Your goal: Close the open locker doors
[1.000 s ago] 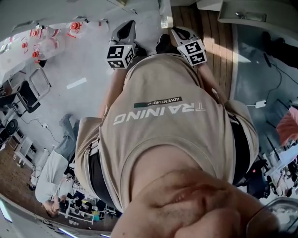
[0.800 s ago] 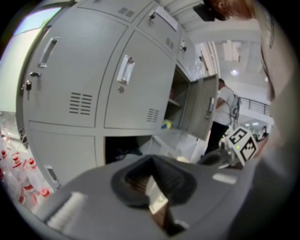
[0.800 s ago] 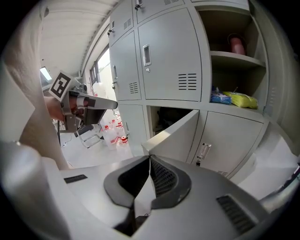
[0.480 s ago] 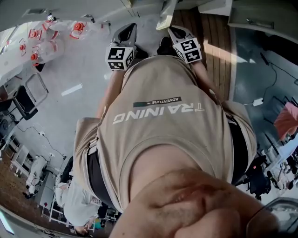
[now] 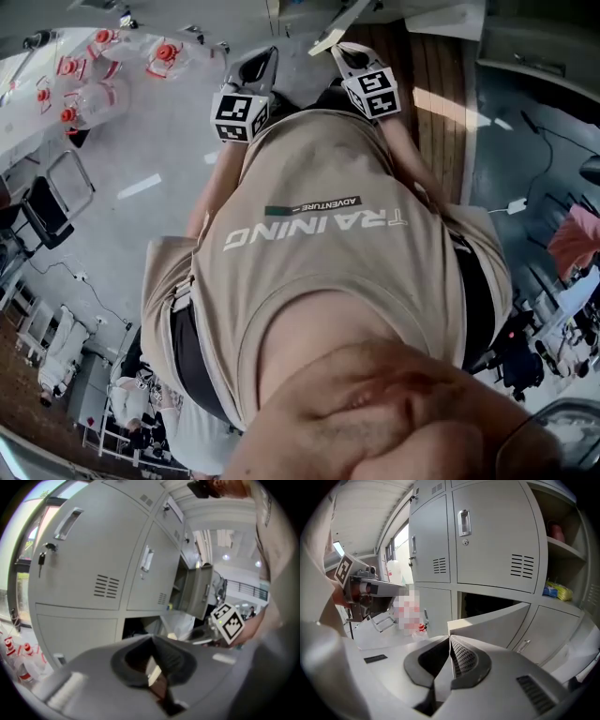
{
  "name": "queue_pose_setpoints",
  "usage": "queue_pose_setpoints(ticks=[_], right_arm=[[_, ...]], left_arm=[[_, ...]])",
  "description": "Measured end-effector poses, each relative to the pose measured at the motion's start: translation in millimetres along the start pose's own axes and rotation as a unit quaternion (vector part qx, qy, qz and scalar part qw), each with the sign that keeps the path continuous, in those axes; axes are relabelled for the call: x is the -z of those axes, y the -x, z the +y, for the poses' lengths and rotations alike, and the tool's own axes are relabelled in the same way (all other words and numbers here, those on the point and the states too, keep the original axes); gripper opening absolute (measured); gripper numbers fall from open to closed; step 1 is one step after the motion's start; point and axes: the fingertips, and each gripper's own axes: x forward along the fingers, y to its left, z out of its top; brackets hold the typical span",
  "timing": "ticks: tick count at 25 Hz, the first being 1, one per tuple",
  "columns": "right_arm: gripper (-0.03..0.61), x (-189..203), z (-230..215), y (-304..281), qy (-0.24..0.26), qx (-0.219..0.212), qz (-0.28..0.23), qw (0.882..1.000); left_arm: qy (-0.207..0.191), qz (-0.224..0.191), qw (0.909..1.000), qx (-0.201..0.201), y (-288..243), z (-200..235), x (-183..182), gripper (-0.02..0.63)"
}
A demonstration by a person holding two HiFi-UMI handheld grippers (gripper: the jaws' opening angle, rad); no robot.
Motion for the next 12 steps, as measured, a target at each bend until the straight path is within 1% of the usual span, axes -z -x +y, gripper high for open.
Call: queue_pose_setpoints(ticks=[6, 9, 12], right_arm=[[0.015, -18.4, 2.9, -24.9, 0.003, -0.01, -0.001, 1.0], [0.015, -26.8, 4.2, -39.2, 0.008, -0.028, -0.005, 1.0], [0.015, -35.3, 5.2, -51.7, 0.017, -0.056, -0.009, 0.998]], left_arm=[[0.006, -0.002, 0.9999, -0.01, 2.0, 21.1, -3.3, 0.0], [0.015, -0.001, 0.9995, -0.026, -3.4, 30.6, -3.4, 0.0], [0.016, -0.002, 0.9989, -0.044, -11.9, 34.4, -11.2, 0.0]])
